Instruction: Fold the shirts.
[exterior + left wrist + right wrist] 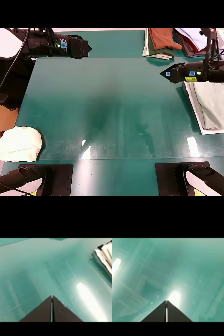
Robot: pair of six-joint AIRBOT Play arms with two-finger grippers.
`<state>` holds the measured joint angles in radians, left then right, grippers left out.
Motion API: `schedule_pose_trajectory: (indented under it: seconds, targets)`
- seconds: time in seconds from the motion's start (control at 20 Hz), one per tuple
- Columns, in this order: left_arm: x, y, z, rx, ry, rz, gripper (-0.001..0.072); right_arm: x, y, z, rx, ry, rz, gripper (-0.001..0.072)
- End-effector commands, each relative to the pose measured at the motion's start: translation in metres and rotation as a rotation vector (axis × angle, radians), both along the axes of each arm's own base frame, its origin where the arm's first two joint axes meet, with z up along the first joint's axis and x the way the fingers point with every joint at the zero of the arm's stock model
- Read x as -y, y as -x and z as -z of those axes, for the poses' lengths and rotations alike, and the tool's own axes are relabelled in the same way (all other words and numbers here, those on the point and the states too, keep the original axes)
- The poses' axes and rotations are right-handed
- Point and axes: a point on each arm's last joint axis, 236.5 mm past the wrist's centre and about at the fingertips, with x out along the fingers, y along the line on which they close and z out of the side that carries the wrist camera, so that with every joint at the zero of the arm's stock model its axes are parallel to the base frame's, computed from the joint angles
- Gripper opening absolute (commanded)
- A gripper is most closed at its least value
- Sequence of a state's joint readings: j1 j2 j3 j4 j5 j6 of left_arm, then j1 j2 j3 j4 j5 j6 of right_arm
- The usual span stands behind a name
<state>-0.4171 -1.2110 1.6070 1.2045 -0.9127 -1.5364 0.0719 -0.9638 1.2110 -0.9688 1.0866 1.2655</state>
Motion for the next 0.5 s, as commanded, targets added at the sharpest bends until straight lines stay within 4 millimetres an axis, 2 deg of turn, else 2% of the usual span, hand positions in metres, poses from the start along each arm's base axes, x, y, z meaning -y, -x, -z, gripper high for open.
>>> schedule_pose_trajectory:
  seconds: [0.0,0.45]
  targets:
    - [-0.0001,-0.0002,0.0001,0.000,0.001,-0.001,0.0023,0.0015,-0.0017,-0.0121,0.045,-0.009,0.016,0.0016]
    - [-0.0001,-0.0001,-0.0001,0.000,0.001,0.000,0.0023,-0.0001,0.0030,-0.0084,0.025,-0.004,0.002,0.0016]
